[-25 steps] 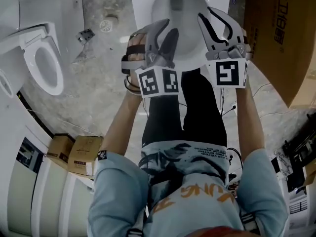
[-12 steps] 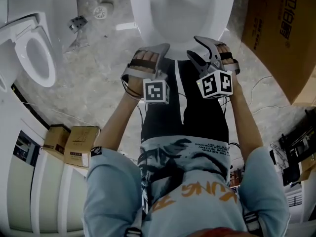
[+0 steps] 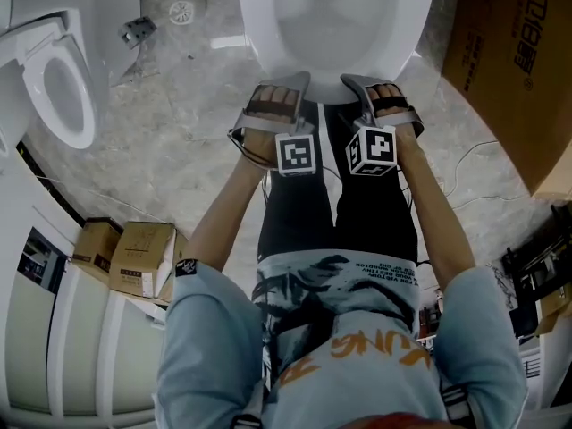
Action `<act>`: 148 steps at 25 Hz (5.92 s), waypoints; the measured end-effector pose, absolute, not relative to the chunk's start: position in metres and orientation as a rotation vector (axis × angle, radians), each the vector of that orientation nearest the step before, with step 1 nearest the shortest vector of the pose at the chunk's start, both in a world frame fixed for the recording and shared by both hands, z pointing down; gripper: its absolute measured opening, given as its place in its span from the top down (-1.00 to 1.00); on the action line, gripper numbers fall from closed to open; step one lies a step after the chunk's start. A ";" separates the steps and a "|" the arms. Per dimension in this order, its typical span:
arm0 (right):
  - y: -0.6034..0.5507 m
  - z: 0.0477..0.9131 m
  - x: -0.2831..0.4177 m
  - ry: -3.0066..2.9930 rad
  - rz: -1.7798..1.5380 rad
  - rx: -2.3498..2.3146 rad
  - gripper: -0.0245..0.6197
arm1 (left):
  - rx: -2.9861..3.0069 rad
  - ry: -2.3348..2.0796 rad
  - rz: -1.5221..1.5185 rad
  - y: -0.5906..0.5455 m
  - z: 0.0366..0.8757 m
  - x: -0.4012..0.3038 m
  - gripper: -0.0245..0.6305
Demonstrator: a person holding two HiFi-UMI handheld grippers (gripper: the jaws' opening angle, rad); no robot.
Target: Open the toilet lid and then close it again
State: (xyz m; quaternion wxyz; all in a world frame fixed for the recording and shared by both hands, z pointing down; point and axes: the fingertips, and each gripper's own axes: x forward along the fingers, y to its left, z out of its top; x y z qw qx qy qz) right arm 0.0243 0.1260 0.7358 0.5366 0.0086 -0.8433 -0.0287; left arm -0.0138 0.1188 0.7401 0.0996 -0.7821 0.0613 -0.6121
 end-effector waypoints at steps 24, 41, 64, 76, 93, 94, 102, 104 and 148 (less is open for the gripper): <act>0.126 0.752 0.015 -1.859 -0.046 -0.001 -0.03 | -2.235 -0.013 -1.727 0.121 0.736 -0.025 0.18; 0.126 0.689 0.011 -1.861 -0.054 0.169 0.13 | -2.274 0.224 -1.595 0.117 0.672 -0.022 0.34; 0.094 0.521 0.021 -1.992 -0.282 0.641 0.40 | -2.088 0.475 -1.335 0.092 0.532 -0.021 0.49; 0.023 0.394 0.030 -2.014 -0.424 0.952 0.46 | -2.153 0.795 -1.155 0.016 0.407 -0.016 0.53; -0.115 0.281 0.050 -2.137 -0.362 1.362 0.48 | -2.268 1.243 -1.019 -0.128 0.298 -0.008 0.49; -0.124 0.277 0.050 -2.141 -0.360 1.377 0.48 | -2.268 1.267 -1.012 -0.138 0.294 -0.008 0.49; -0.189 0.255 0.057 -2.207 -0.334 1.454 0.49 | -2.269 1.432 -0.944 -0.204 0.274 -0.006 0.50; -0.202 0.252 0.058 -2.229 -0.320 1.464 0.48 | -2.267 1.465 -0.932 -0.218 0.271 -0.006 0.50; -0.374 0.241 0.072 -2.375 -0.294 1.393 0.44 | -2.285 1.557 -1.038 -0.384 0.276 0.006 0.19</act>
